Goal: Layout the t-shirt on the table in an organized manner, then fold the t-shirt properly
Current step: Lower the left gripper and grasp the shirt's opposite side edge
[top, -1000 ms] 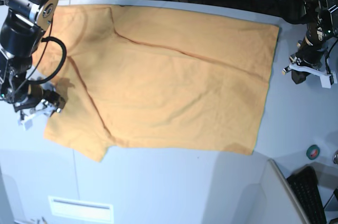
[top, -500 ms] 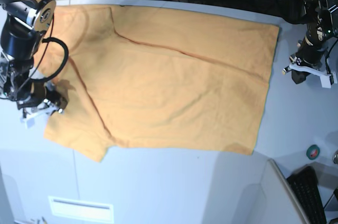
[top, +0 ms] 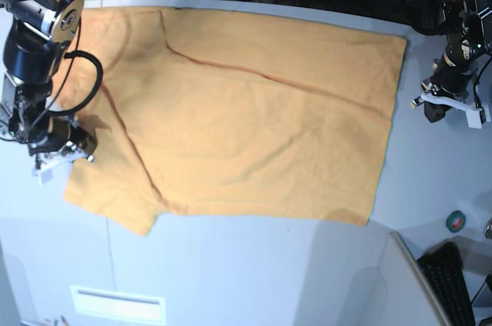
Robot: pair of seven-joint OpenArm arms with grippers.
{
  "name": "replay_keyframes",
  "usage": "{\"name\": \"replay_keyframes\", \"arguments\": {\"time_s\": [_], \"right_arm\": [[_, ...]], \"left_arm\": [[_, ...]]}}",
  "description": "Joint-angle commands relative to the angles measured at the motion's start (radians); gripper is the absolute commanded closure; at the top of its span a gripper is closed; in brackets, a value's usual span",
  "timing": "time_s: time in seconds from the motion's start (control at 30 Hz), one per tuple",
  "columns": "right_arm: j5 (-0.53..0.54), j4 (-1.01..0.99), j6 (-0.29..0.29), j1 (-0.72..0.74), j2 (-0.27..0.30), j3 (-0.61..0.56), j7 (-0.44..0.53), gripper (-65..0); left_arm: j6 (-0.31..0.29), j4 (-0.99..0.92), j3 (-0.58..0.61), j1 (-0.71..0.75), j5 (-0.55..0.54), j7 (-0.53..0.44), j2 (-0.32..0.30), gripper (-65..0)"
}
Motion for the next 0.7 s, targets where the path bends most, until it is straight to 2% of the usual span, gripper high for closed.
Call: {"name": "replay_keyframes", "arguments": {"time_s": [0.0,0.07,0.13,0.37,0.5,0.53,0.57,0.67], "right_arm": [[-0.003,0.008,-0.001,0.017,0.011,0.001,0.004,-6.9],[-0.003,0.008,-0.001,0.019,0.011,0.001,0.004,-5.6],[-0.003,0.008,-0.001,0.020,0.011,0.001,0.006,0.0],[-0.003,0.008,-0.001,0.020,0.011,0.001,0.006,0.0],[-0.003,0.008,-0.001,0.020,0.011,0.001,0.004,0.0],[-0.003,0.008,-0.001,0.020,0.011,0.001,0.004,0.0],[-0.003,0.008,-0.001,0.020,0.011,0.001,0.004,0.0],[-0.003,0.008,-0.001,0.022,0.011,0.001,0.003,0.0]], "left_arm": [[-0.004,0.015,-0.010,-0.006,-0.006,-0.022,-0.019,0.0],[-0.004,0.015,-0.008,-0.007,-0.006,-0.022,-0.019,0.0],[-0.004,0.015,-0.002,-0.009,-0.006,-0.021,-0.021,0.0],[-0.004,-0.044,0.001,-0.062,-0.006,-0.016,-0.037,0.0],[-0.004,-0.127,-0.007,-0.174,-0.006,0.062,-0.053,0.0],[-0.004,-0.168,-0.008,-0.219,-0.006,0.090,-0.056,-3.5],[-0.004,-0.215,-0.007,-0.274,-0.006,0.114,-0.057,-12.0],[-0.004,-0.351,0.003,-0.417,-0.006,0.165,-0.059,-31.4]]}}
